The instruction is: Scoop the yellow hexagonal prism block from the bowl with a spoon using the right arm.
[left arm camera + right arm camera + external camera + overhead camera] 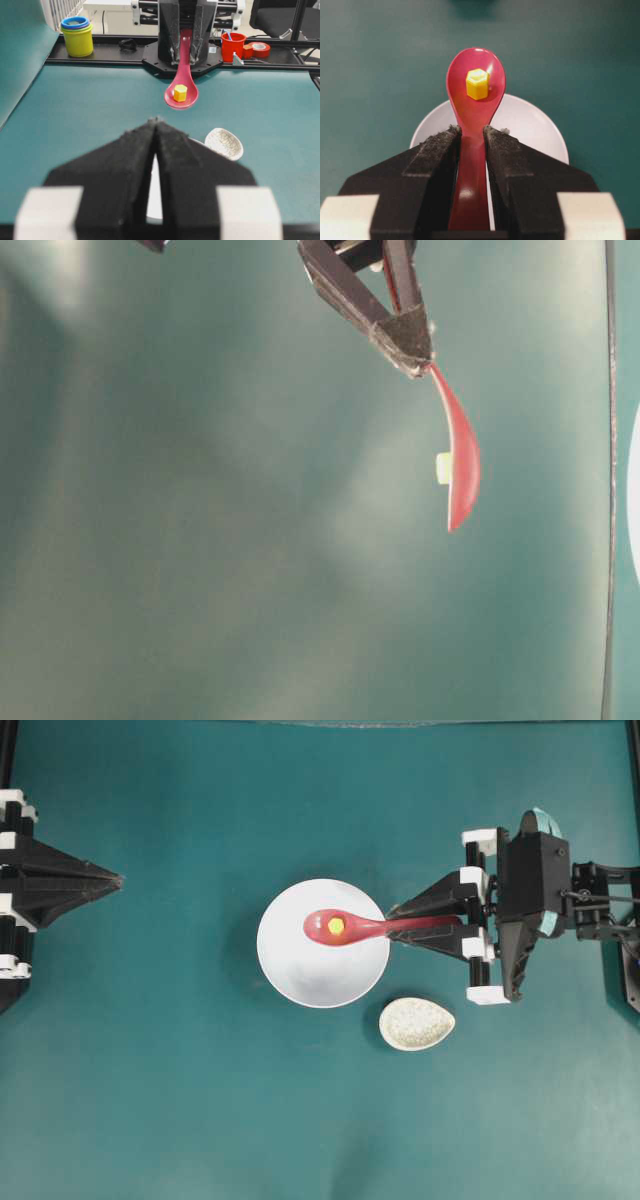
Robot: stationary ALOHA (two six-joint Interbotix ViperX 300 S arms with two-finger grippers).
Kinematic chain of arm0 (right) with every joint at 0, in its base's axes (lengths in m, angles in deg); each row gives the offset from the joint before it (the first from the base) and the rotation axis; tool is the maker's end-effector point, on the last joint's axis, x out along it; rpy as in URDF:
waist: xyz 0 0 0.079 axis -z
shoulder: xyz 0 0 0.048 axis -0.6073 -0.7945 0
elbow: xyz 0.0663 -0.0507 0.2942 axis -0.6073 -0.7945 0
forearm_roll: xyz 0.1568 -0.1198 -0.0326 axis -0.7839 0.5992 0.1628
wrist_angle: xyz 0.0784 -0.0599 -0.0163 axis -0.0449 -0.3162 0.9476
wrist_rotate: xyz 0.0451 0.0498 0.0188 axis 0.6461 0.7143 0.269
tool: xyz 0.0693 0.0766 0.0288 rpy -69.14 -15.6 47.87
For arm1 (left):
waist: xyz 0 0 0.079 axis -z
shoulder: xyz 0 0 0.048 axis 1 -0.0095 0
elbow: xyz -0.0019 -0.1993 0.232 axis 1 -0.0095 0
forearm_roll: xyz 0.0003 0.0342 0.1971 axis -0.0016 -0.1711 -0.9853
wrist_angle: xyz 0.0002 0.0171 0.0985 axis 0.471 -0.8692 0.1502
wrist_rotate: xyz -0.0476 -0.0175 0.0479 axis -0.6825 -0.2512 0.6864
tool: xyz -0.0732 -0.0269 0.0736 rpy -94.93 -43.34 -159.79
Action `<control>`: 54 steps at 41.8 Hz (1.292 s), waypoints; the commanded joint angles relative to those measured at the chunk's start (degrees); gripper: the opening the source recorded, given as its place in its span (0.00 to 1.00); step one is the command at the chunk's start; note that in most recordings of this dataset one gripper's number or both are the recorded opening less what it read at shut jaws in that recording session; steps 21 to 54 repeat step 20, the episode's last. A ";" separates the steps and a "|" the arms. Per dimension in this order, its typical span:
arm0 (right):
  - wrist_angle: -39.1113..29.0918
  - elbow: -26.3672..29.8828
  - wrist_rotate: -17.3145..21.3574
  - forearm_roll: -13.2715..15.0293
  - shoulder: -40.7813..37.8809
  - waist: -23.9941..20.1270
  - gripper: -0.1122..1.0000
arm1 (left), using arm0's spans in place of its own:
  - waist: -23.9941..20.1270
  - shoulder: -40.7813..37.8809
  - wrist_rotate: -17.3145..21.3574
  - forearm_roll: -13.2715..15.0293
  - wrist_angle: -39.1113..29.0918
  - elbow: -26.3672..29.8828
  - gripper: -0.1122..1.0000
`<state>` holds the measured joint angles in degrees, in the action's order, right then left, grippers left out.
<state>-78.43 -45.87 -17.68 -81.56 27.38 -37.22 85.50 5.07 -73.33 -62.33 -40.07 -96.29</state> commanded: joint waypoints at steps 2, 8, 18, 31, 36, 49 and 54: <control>0.53 0.79 0.09 0.18 0.79 -0.09 0.31 | -0.18 -0.44 -0.09 0.09 0.18 0.53 0.10; 0.62 0.70 0.09 0.18 0.79 0.00 0.31 | -0.09 -0.44 -0.09 0.09 0.18 0.53 0.10; 0.88 0.70 0.09 0.18 0.79 0.00 0.31 | -0.09 -0.44 -0.35 0.00 -0.18 0.53 0.10; 0.79 0.70 0.09 0.09 0.79 -0.09 0.31 | -0.09 -0.44 -0.35 0.00 -0.44 0.53 0.10; 0.79 0.70 0.09 0.09 0.79 -0.09 0.31 | -0.09 -0.44 -0.35 0.00 -0.44 0.53 0.10; 0.79 0.70 0.09 0.09 0.79 -0.09 0.31 | -0.09 -0.44 -0.35 0.00 -0.44 0.53 0.10; 0.79 0.70 0.09 0.09 0.79 -0.09 0.31 | -0.09 -0.44 -0.35 0.00 -0.44 0.53 0.10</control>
